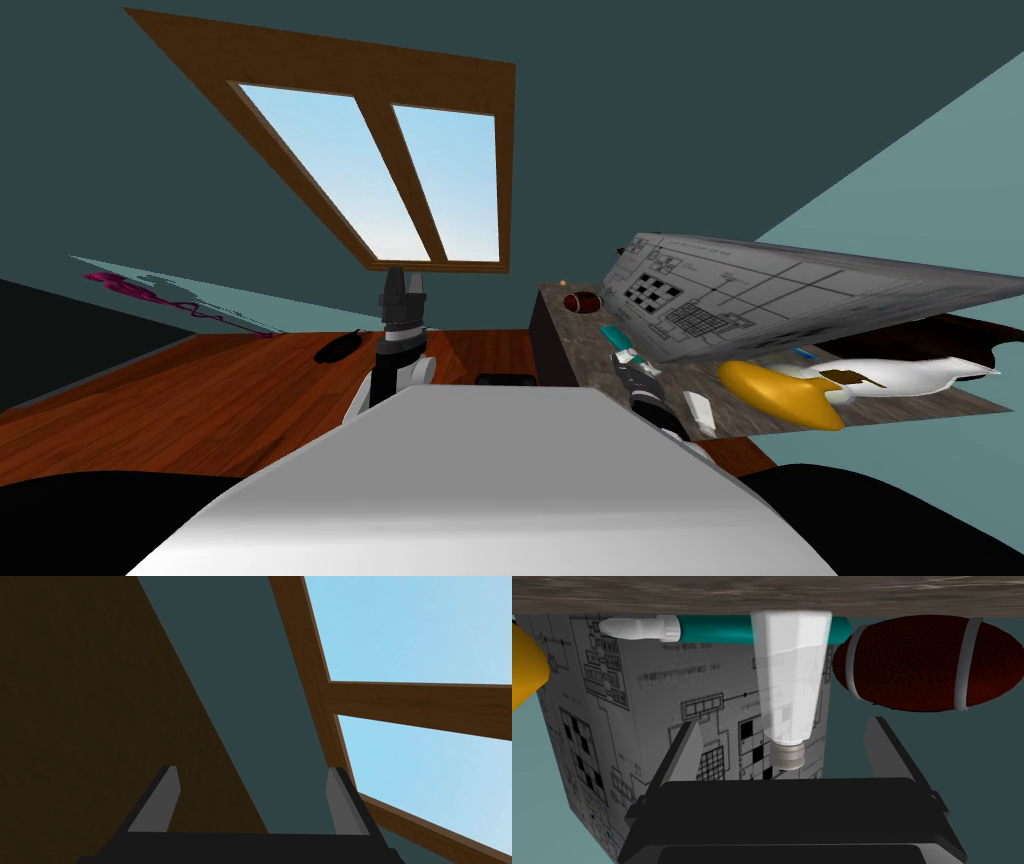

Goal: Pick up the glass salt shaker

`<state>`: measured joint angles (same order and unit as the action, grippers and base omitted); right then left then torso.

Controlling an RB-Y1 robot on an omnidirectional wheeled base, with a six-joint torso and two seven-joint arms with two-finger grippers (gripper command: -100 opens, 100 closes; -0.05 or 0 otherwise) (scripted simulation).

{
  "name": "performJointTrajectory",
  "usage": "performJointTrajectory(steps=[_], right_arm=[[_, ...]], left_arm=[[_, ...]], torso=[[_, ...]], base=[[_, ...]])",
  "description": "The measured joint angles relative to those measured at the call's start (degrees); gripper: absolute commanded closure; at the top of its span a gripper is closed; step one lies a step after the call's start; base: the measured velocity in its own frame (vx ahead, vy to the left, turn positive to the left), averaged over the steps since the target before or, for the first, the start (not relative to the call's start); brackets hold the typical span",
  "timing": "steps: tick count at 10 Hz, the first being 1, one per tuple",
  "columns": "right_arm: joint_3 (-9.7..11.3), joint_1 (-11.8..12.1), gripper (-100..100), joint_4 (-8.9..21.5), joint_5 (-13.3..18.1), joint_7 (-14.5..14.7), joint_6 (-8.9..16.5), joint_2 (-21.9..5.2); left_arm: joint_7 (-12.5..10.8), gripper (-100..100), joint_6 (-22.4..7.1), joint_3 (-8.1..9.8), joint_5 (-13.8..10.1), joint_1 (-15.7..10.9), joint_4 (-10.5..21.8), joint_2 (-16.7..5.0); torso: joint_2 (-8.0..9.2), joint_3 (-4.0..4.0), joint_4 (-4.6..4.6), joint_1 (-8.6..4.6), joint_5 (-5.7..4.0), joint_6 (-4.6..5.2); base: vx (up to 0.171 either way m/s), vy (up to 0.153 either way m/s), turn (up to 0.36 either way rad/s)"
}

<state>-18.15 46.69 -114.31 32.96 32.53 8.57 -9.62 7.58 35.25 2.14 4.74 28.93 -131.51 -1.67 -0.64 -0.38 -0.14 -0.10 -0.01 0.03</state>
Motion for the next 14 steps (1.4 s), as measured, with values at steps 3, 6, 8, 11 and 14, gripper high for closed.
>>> performJointTrajectory(steps=[3, 6, 8, 11, 14], right_arm=[[0.0, -2.0, -100, 1.9, 0.9, -0.7, -0.3, -1.4], [0.3, -6.3, -100, 6.8, 1.6, -2.8, -0.7, -4.5], [0.3, -9.7, -100, 10.1, 2.2, -3.9, -1.0, -5.8], [0.1, -12.6, -100, 14.8, 3.0, -4.8, -1.7, -7.5], [0.3, -16.4, -100, 20.0, 3.6, -5.9, -2.2, -8.7]], left_arm=[[0.0, 0, 0.0, -0.01, 0.0, 0.0, 0.0, 0.0], [0.0, 0, 0.0, -0.01, 0.0, 0.0, 0.0, 0.0], [0.0, 0, 0.0, -0.01, 0.0, 0.0, 0.0, 0.0], [0.0, 0, 0.0, -0.01, 0.0, 0.0, 0.0, 0.0], [0.0, 0, 0.0, -0.01, 0.0, 0.0, 0.0, 0.0]], torso=[[0.80, 0.45, 0.17, 0.21, 0.04, -0.01], [1.06, 0.60, 0.23, 0.34, 0.07, 0.00], [0.93, 0.54, 0.21, 0.21, 0.05, 0.01], [0.94, 0.53, 0.19, 0.27, 0.05, 0.01], [0.78, 0.45, 0.17, 0.12, 0.02, 0.02]], base=[[-0.044, 0.039, 0.016], [-0.086, 0.063, 0.010], [-0.026, 0.008, -0.002], [-0.055, 0.039, 0.014], [-0.045, 0.023, 0.009]])
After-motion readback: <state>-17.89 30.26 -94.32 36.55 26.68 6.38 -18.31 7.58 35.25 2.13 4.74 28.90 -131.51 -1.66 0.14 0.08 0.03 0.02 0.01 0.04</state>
